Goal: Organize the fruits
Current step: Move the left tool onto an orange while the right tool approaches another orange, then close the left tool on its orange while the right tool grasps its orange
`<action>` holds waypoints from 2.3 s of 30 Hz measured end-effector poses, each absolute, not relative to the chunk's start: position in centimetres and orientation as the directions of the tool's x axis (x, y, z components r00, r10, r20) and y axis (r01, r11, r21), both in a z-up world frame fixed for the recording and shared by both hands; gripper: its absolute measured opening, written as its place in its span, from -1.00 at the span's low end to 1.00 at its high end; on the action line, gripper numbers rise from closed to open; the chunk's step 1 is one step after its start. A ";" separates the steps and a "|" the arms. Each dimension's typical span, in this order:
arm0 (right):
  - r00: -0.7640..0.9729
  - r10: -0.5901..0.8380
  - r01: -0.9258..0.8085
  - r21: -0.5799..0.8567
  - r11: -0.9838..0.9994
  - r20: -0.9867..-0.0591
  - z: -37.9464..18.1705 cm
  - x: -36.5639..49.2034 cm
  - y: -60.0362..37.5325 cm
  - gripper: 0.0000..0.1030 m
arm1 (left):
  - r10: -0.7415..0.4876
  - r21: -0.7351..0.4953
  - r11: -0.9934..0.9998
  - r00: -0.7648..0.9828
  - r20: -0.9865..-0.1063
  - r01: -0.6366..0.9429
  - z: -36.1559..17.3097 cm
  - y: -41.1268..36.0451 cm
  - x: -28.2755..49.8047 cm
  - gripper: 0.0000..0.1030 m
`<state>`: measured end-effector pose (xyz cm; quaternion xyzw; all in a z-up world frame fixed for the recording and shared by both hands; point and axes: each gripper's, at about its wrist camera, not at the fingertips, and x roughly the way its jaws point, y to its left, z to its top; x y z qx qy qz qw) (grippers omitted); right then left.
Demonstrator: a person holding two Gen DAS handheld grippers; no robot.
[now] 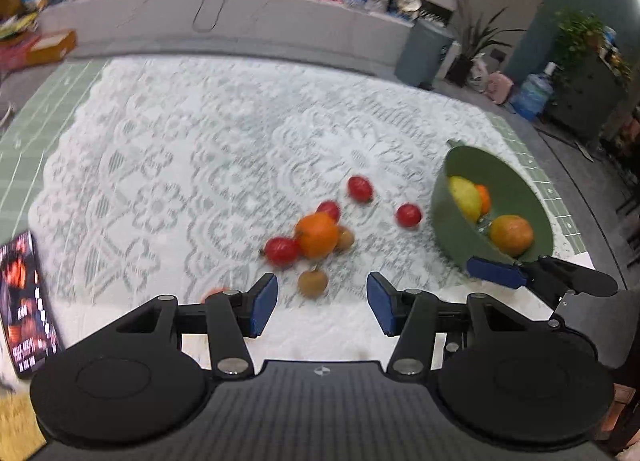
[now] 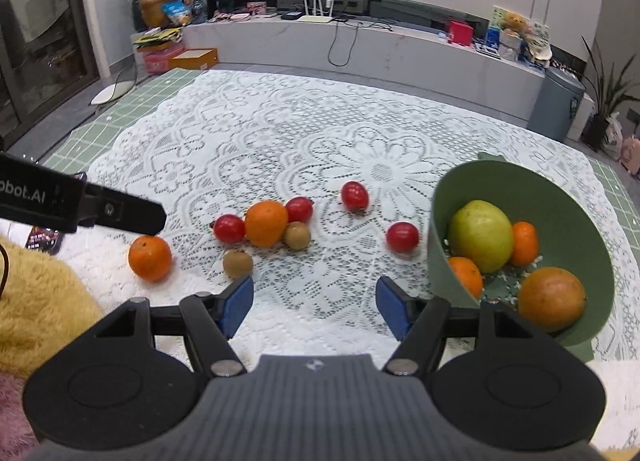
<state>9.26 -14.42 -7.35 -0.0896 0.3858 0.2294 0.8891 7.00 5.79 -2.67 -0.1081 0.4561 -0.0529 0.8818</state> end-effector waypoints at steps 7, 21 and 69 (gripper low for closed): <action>0.571 0.367 -0.500 0.044 0.865 -0.735 -8.2 10.2 -14.0 0.27 | -0.082 -0.161 0.981 0.515 -0.853 -0.110 -4.3 6.3 7.6 0.19; 0.526 0.406 -0.532 0.084 0.843 -0.748 -9.2 12.3 -12.7 0.27 | 0.095 -0.003 0.962 0.350 -0.932 -0.271 -8.3 7.3 11.1 0.19; 0.499 0.373 -0.664 -0.069 0.745 -0.782 -11.5 17.6 -5.6 -0.05 | -0.082 -0.251 0.933 0.528 -0.845 -0.258 -8.6 10.1 13.7 -0.07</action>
